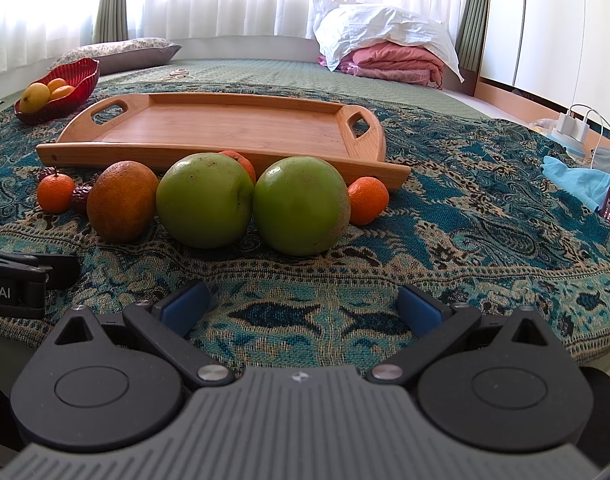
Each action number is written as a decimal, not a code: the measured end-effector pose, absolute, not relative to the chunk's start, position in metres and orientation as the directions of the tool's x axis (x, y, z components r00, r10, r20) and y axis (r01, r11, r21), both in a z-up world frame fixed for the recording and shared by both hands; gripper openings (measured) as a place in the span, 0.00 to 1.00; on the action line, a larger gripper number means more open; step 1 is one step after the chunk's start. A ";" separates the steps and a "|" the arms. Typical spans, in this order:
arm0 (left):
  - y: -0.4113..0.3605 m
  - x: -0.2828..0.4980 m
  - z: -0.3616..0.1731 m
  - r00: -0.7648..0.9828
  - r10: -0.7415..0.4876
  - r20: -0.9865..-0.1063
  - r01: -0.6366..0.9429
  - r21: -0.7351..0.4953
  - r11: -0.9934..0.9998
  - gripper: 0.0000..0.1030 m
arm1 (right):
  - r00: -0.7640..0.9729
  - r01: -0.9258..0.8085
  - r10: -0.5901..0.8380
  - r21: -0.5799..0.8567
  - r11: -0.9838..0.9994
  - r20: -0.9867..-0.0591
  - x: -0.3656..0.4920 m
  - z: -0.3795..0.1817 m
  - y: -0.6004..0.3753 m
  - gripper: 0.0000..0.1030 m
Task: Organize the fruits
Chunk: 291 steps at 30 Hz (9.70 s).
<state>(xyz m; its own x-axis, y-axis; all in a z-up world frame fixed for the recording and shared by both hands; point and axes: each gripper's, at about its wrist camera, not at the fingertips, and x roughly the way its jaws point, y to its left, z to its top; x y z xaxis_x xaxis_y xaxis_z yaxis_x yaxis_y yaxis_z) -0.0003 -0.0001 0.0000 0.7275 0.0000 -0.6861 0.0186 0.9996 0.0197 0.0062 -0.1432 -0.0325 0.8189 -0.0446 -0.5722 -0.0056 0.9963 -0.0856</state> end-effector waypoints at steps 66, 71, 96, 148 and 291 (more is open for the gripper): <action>-0.022 0.022 0.008 0.773 -0.244 -0.585 0.163 -0.189 0.968 0.64 | 0.883 -0.144 0.075 -0.115 0.983 -0.464 0.035 -0.018 -0.163 0.68; -0.016 0.024 0.005 0.780 -0.274 -0.563 0.167 -0.234 0.958 0.66 | 0.885 -0.158 0.074 -0.148 0.976 -0.459 0.042 -0.019 -0.161 0.70; -0.020 -0.023 0.012 0.850 -0.122 -0.513 0.137 -0.008 0.991 0.45 | 0.896 -0.106 0.067 -0.065 0.992 -0.440 -0.009 -0.015 -0.170 0.60; 0.004 0.044 0.053 0.892 -0.077 -0.445 0.066 -0.039 0.997 0.47 | 0.937 -0.069 0.088 0.069 0.995 -0.338 0.058 0.015 -0.170 0.57; 0.031 0.034 0.006 0.860 -0.064 -0.506 0.064 -0.017 0.998 1.00 | 0.852 -0.257 0.193 -0.068 0.964 -0.486 0.043 -0.019 -0.120 1.00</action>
<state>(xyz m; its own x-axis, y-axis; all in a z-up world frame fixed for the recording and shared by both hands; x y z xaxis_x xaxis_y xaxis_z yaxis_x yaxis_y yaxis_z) 0.0341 0.0307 0.0061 0.8599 -0.0636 -0.5064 0.0640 0.9978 -0.0166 0.0429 -0.1195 -0.0189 0.8524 0.1930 -0.4860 -0.2570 0.9640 -0.0679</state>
